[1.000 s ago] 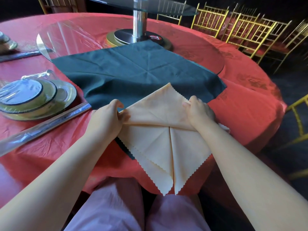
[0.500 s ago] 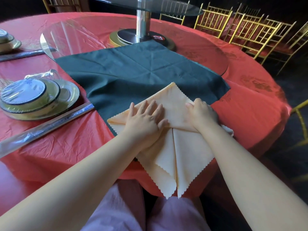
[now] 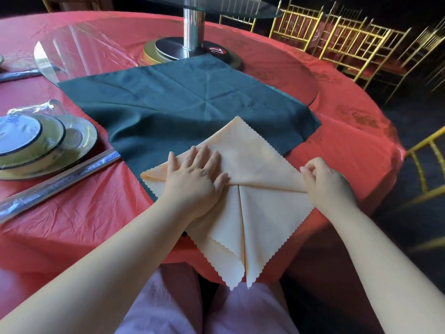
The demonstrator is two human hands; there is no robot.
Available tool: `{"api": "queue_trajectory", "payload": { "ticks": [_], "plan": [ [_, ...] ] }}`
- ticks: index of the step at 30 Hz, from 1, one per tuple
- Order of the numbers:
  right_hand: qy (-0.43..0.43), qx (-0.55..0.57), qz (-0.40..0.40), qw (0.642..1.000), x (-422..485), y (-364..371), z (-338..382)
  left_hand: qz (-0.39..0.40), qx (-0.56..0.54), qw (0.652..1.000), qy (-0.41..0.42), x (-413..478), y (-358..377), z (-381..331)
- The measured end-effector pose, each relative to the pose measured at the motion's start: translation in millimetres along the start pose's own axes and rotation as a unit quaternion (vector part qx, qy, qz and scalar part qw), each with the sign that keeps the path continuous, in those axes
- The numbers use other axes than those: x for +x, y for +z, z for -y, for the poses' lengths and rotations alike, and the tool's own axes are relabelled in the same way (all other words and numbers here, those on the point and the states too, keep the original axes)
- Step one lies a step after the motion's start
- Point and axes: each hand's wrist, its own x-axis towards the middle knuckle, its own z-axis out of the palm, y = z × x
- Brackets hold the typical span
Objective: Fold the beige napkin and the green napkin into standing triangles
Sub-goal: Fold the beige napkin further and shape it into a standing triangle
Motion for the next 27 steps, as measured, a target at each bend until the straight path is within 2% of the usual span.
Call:
{"api": "queue_trajectory", "payload": {
  "ticks": [2,4,6,7,11,14,16,23,27],
  "plan": [
    [-0.001,-0.021,-0.001,1.0,-2.2,-2.2,-7.5,-0.003,0.0,1.0,0.001,-0.4,-0.1,0.5],
    [0.0,-0.052,-0.049,0.997,-1.4,-4.4,-6.0,-0.007,0.001,1.0,0.002,-1.1,-0.4,0.8],
    [-0.034,-0.043,-0.093,0.994,-2.1,-4.8,12.6,-0.01,0.003,1.0,0.003,-1.3,-0.3,0.7],
    [-0.071,-0.026,-0.088,0.993,-2.4,-3.5,28.6,-0.009,0.004,1.0,0.003,-1.2,-0.2,0.7],
    [-0.206,0.002,0.056,0.977,1.2,12.9,97.3,0.011,0.008,1.0,0.001,-0.2,-0.9,0.9],
    [-0.218,-0.032,0.172,0.96,7.3,29.3,110.9,0.036,0.012,0.999,-0.001,1.2,-2.3,1.8],
    [-0.208,-0.048,0.216,0.953,8.0,33.1,100.6,0.05,0.008,0.999,0.0,1.5,-3.6,2.3],
    [-0.182,-0.09,0.252,0.946,9.3,13.8,35.3,0.087,0.003,0.996,0.008,5.8,-9.8,15.2],
    [-0.165,-0.085,0.238,0.953,6.9,11.5,20.2,0.09,-0.001,0.996,-0.012,0.5,-11.0,30.0]
  ]
}}
